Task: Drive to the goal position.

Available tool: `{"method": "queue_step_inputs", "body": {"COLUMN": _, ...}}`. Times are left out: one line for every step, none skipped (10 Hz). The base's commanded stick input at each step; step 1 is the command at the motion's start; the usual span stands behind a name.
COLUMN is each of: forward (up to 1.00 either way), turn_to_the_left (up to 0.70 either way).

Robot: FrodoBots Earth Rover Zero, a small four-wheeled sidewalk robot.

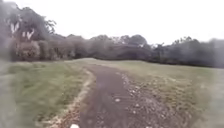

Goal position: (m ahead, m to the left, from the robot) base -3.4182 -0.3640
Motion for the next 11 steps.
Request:
{"method": "queue_step_inputs", "body": {"forward": 1.0, "turn_to_the_left": 0.0}}
{"method": "queue_step_inputs", "body": {"forward": 1.0, "turn_to_the_left": 0.0}}
{"method": "queue_step_inputs", "body": {"forward": 1.0, "turn_to_the_left": 0.0}}
{"method": "queue_step_inputs", "body": {"forward": 1.0, "turn_to_the_left": 0.0}}
{"method": "queue_step_inputs", "body": {"forward": 1.0, "turn_to_the_left": 0.01}}
{"method": "queue_step_inputs", "body": {"forward": 1.0, "turn_to_the_left": 0.02}}
{"method": "queue_step_inputs", "body": {"forward": 1.0, "turn_to_the_left": 0.21}}
{"method": "queue_step_inputs", "body": {"forward": 1.0, "turn_to_the_left": 0.28}}
{"method": "queue_step_inputs", "body": {"forward": 1.0, "turn_to_the_left": 0.13}}
{"method": "queue_step_inputs", "body": {"forward": 1.0, "turn_to_the_left": 0.0}}
{"method": "queue_step_inputs", "body": {"forward": 1.0, "turn_to_the_left": 0.0}}
